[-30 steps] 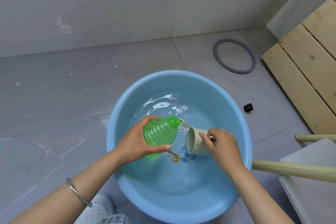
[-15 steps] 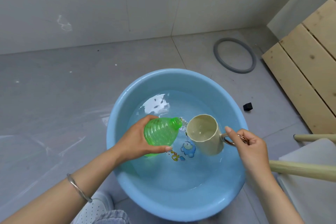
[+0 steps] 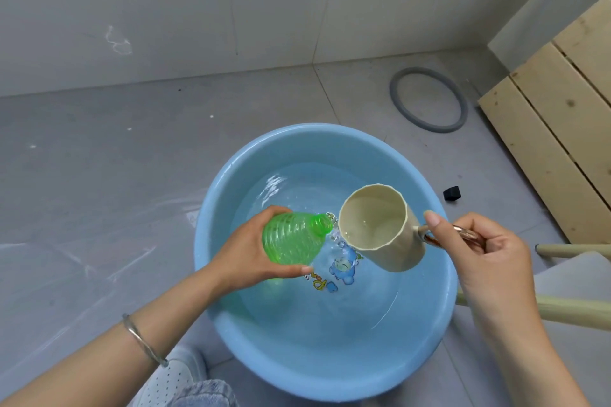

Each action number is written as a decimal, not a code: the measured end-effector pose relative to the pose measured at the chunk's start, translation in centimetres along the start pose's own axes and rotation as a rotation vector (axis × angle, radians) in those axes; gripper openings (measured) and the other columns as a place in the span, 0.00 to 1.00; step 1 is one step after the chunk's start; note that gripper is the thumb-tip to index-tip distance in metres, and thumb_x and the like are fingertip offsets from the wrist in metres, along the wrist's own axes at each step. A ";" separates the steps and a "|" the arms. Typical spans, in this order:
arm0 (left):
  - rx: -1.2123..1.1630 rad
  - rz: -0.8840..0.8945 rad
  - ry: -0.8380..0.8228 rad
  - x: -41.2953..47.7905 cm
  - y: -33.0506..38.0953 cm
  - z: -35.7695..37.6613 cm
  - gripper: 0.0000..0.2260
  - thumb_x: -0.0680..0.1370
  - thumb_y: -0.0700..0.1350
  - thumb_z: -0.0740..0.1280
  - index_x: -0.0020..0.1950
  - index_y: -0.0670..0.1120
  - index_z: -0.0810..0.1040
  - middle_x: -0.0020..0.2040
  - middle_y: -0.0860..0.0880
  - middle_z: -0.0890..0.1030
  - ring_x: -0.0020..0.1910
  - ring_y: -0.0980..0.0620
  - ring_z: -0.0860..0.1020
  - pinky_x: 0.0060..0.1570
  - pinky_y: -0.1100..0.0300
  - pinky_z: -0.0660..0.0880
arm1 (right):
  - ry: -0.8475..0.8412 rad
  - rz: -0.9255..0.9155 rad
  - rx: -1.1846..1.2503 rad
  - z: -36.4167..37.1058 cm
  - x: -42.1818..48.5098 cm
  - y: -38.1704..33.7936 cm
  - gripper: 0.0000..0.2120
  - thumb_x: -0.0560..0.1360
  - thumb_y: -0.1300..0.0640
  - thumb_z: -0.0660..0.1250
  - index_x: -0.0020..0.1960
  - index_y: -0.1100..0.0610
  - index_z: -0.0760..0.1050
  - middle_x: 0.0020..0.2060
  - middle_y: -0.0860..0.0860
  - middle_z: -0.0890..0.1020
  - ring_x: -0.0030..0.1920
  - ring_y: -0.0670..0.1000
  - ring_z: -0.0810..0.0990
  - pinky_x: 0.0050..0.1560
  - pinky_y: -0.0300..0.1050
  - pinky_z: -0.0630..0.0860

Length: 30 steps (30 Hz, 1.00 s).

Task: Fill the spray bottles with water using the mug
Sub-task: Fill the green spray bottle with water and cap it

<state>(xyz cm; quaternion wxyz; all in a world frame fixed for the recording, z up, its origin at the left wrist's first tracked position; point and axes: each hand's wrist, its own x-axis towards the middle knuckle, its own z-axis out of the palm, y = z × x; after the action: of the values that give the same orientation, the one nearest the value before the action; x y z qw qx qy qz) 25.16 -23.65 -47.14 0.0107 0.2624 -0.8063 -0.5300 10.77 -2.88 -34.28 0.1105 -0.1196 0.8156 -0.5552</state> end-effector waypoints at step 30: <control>0.001 0.007 -0.010 0.2 -0.6 0.2 0.39 0.53 0.71 0.76 0.61 0.63 0.70 0.59 0.67 0.75 0.61 0.65 0.73 0.63 0.64 0.70 | -0.009 -0.392 -0.352 0.8 -0.5 -3.0 0.17 0.68 0.53 0.75 0.29 0.56 0.70 0.33 0.52 0.74 0.34 0.51 0.72 0.36 0.35 0.69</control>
<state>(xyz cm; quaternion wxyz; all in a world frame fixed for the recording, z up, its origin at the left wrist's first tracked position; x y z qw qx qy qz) 25.12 -23.72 -47.82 0.0085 0.2571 -0.8076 -0.5307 11.67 -4.50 -31.70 -0.0179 -0.2951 0.8603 -0.4152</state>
